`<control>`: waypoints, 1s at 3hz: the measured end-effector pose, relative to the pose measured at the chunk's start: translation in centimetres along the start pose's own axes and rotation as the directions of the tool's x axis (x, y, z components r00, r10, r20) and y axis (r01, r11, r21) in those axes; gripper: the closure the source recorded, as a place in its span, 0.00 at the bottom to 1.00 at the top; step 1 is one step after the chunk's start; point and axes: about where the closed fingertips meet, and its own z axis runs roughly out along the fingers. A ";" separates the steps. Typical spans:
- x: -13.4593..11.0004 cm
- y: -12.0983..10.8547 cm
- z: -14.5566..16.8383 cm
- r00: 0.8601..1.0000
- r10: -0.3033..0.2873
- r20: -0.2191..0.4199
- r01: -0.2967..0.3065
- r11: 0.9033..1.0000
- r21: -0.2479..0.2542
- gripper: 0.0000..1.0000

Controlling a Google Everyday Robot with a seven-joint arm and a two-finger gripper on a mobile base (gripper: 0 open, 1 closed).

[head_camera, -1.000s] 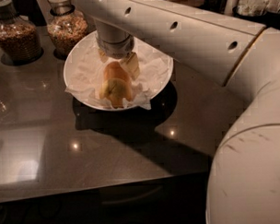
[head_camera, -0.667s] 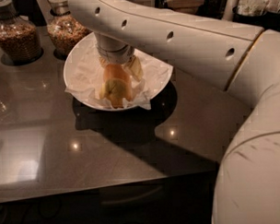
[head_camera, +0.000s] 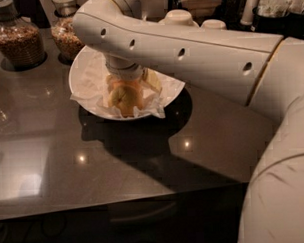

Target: Pick orange from white bowl

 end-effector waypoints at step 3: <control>0.3 0.0 0.3 1.000 -0.015 -0.003 0.015 1.000 -0.004 0.83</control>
Offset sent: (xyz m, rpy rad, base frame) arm 0.0281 -0.0003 -0.0315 -0.0203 -0.0371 0.0630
